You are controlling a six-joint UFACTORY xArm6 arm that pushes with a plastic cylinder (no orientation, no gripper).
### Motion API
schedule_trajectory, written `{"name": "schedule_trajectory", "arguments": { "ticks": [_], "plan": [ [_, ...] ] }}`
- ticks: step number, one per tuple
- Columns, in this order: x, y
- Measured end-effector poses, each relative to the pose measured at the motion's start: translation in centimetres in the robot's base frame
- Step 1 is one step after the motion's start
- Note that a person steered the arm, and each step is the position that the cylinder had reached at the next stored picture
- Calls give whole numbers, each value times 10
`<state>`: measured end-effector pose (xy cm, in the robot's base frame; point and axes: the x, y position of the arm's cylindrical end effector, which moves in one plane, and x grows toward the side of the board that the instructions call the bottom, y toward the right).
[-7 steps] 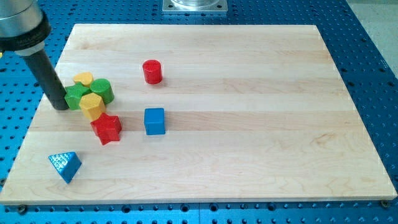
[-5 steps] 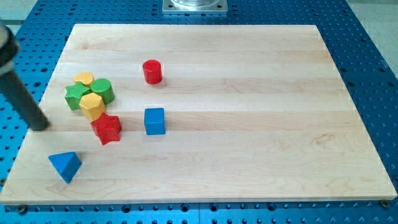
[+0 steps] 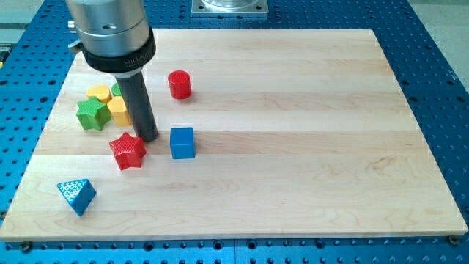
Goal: Move the red star to the triangle
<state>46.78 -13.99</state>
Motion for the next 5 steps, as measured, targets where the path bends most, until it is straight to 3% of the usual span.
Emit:
{"name": "schedule_trajectory", "arguments": {
  "ticks": [1,2,4,5],
  "plan": [
    [12,-56],
    [17,-48],
    [16,48],
    [31,10]
  ]
}}
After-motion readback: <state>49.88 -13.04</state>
